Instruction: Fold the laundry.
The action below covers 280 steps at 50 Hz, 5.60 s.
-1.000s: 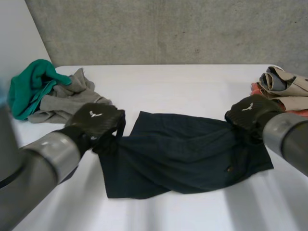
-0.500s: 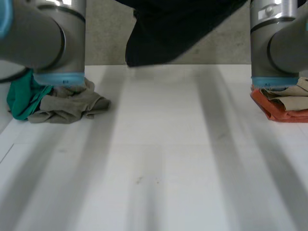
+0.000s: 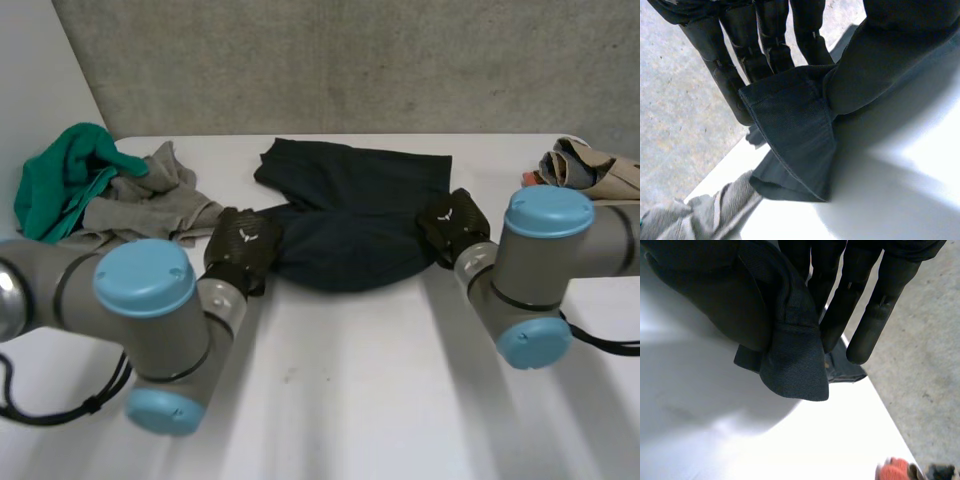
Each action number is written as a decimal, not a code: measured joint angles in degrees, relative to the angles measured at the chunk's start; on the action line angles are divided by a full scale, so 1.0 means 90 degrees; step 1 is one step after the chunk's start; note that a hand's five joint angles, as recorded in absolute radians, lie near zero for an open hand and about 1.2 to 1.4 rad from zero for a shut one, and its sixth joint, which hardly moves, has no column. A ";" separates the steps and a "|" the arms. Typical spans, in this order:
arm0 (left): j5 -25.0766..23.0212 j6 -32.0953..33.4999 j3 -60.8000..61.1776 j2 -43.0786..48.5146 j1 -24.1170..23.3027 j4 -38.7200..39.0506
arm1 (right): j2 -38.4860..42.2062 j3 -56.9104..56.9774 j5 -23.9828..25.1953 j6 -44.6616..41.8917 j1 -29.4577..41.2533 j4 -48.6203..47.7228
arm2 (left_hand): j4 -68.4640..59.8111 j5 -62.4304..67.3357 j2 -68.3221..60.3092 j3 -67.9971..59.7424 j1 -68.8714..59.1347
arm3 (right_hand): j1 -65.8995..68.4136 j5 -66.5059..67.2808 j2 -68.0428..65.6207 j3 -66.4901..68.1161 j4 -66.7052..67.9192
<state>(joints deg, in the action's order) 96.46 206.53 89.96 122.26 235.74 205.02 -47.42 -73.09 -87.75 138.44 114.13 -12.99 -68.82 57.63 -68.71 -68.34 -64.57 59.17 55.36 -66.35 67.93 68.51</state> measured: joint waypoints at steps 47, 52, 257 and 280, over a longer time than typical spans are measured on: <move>0.0256 0.1038 -0.1056 -0.0445 -0.0580 -0.1838 | -0.2310 -0.2061 -0.0454 -0.1049 0.0012 0.2290 | -0.0003 0.0037 0.0000 -0.0001 -0.0031 | 0.0000 0.0140 -0.0001 0.0001 0.0000; 0.0513 0.1372 -0.2228 0.0758 -0.0505 -0.0878 | -0.1428 -0.1272 -0.0717 -0.1123 0.0026 0.1164 | -0.0003 0.0037 0.0000 0.0000 -0.0031 | 0.0000 0.0140 0.0000 0.0000 0.0001; 0.0536 -0.1851 -0.3347 0.0801 -0.1266 -0.3944 | -0.1266 -0.0706 0.1449 0.1373 -0.0786 0.2056 | 0.6341 -0.6097 0.6345 0.6292 0.5866 | -0.5338 -0.5893 0.6097 -0.6229 -0.6287; -0.1779 -0.2046 -0.2698 -0.0749 -0.0582 -0.3900 | -0.3186 -0.5137 0.1651 0.1375 0.0224 -0.1473 | 0.6341 -0.6097 0.6345 0.6291 0.5866 | -0.5338 -0.5896 0.6097 -0.6229 -0.6287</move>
<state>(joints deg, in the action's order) 80.45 188.12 65.68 115.52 230.50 169.92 -76.09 -119.33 -72.89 150.81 116.15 -26.24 -11.75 2.76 -11.60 -11.72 -11.77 11.12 2.30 -11.48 11.86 11.93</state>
